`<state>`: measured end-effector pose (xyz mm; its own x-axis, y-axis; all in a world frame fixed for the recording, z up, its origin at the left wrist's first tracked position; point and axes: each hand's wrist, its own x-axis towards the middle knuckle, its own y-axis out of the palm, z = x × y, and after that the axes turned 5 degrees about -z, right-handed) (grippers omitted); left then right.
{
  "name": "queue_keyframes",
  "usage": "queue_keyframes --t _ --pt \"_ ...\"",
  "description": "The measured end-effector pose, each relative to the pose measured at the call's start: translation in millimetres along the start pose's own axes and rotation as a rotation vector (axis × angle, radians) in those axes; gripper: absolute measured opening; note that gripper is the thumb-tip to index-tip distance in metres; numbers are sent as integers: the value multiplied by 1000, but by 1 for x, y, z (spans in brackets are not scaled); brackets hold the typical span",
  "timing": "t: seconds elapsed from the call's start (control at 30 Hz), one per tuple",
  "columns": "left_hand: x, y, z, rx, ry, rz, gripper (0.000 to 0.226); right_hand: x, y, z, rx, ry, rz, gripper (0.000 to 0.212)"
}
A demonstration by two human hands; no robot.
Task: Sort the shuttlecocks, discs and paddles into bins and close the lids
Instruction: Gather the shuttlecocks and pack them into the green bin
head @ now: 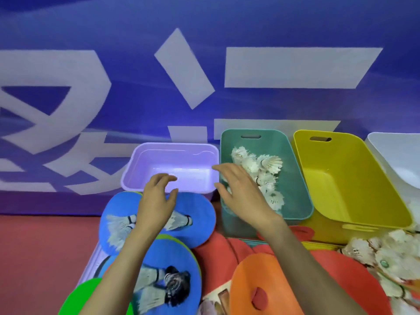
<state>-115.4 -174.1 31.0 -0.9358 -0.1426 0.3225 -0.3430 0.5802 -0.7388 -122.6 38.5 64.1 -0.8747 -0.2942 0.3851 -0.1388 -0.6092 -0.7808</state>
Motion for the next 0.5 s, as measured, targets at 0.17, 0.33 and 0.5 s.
queue_keyframes --t 0.17,0.33,0.5 --pt "-28 -25 64 94 -167 89 26 -17 54 42 22 22 209 39" --pt "-35 -27 119 173 -357 200 23 -15 96 48 -38 140 395 37" --pt "-39 -18 153 164 -500 280 28 -1 129 42 -79 232 549 39"
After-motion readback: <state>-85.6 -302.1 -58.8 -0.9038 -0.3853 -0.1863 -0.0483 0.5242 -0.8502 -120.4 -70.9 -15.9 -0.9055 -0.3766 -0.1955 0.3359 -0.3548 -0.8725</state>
